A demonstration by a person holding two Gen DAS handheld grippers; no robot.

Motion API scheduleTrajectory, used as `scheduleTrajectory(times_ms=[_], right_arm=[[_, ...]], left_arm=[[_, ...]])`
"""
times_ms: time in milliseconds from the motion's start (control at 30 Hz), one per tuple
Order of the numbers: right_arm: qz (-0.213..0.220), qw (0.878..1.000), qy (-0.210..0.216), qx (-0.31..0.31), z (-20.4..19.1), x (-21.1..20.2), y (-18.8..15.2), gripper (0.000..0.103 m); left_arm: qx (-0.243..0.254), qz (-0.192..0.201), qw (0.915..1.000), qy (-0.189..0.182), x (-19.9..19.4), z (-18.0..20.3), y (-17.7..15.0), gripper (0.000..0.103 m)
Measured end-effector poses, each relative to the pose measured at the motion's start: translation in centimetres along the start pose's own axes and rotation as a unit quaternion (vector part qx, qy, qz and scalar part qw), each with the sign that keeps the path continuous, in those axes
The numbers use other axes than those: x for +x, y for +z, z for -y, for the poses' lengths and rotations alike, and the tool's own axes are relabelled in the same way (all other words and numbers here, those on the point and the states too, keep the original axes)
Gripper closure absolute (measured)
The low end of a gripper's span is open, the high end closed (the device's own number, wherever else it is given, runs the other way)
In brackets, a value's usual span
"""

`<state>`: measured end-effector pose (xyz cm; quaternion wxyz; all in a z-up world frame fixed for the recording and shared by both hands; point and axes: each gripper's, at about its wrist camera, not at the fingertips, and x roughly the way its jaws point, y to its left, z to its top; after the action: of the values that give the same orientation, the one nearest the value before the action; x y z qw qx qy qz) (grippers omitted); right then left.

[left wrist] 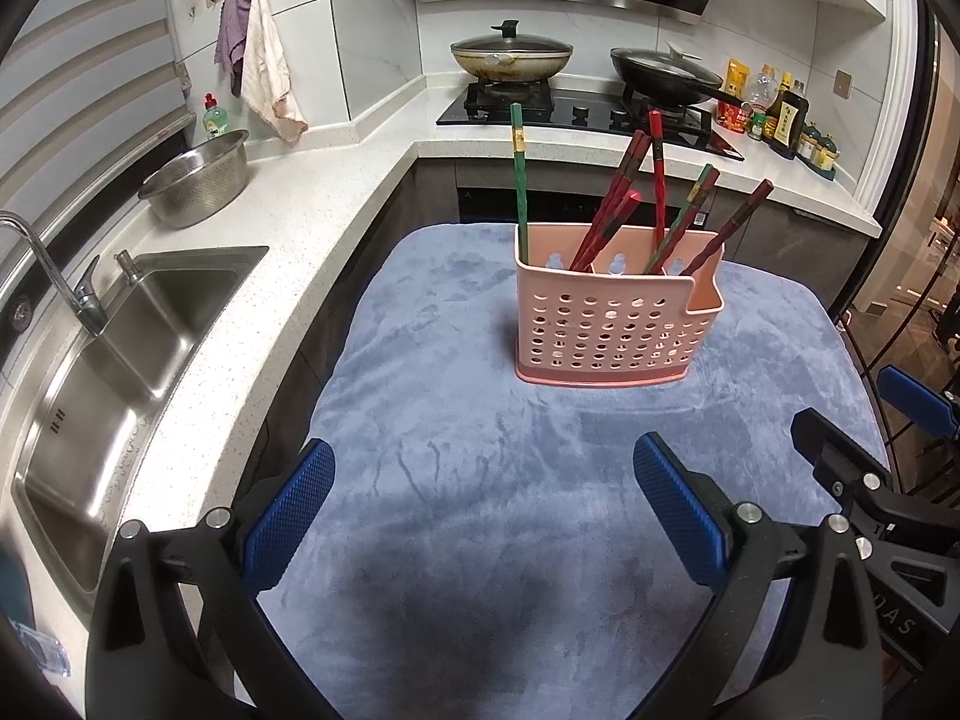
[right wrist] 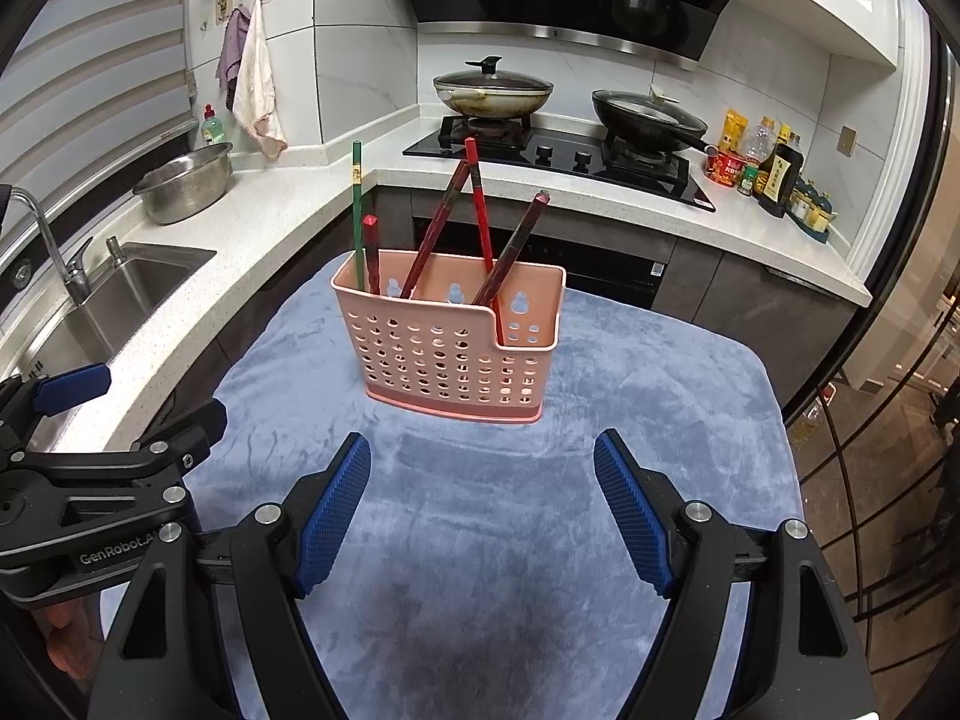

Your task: Organize utensils

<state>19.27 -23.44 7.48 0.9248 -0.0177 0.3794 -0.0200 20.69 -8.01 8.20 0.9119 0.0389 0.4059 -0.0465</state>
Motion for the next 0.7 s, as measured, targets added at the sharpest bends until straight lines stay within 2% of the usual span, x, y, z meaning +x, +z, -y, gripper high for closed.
scheduleTrajectory(times_ms=[700], right_arm=[[0.004, 1.000, -0.004, 0.009, 0.29, -0.14, 0.13, 0.029]], left_arm=[[0.007, 0.008, 0.9999, 0.001, -0.33, 0.38, 0.42, 0.008]])
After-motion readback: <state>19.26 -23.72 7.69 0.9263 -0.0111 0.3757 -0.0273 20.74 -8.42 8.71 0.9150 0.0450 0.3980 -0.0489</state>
